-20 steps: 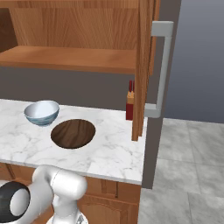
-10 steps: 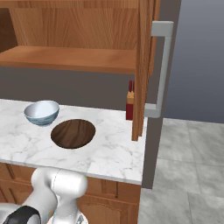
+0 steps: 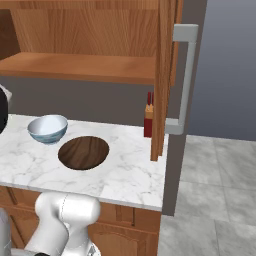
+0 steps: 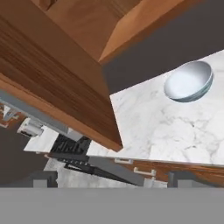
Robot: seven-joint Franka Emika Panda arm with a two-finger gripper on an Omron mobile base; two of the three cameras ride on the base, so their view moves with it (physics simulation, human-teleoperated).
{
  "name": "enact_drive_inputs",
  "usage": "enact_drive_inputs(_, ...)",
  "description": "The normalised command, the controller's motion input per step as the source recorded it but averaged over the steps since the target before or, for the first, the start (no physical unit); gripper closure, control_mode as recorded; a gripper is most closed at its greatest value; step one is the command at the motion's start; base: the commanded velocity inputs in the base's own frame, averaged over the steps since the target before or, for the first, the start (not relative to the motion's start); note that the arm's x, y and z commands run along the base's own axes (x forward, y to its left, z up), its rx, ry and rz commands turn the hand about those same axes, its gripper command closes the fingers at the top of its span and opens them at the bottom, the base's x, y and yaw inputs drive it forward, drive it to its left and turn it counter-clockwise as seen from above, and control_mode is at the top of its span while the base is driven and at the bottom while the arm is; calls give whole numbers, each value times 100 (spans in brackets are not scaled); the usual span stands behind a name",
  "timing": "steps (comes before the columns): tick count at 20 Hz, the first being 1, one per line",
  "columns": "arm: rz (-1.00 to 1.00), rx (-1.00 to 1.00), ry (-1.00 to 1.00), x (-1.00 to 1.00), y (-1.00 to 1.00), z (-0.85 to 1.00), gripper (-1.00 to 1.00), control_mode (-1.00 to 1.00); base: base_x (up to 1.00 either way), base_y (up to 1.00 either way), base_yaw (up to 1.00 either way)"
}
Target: Open the cabinet. Pick the bowls from the counter and place them in the cabinet. Then close the cabinet.
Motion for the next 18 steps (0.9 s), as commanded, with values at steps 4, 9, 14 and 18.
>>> enact_drive_inputs(4, 16, 15, 14, 24, 4, -13, -100, -100, 0, 0, 0)
enact_drive_inputs(9, 16, 7, 10, 21, 9, 0, -100, -100, 0, 0, 0)
enact_drive_inputs(14, 2, 2, 7, 3, 30, 0, -100, -100, 0, 0, 0)
enact_drive_inputs(18, -4, 2, 0, 6, 21, 0, -100, -100, 0, 0, 0)
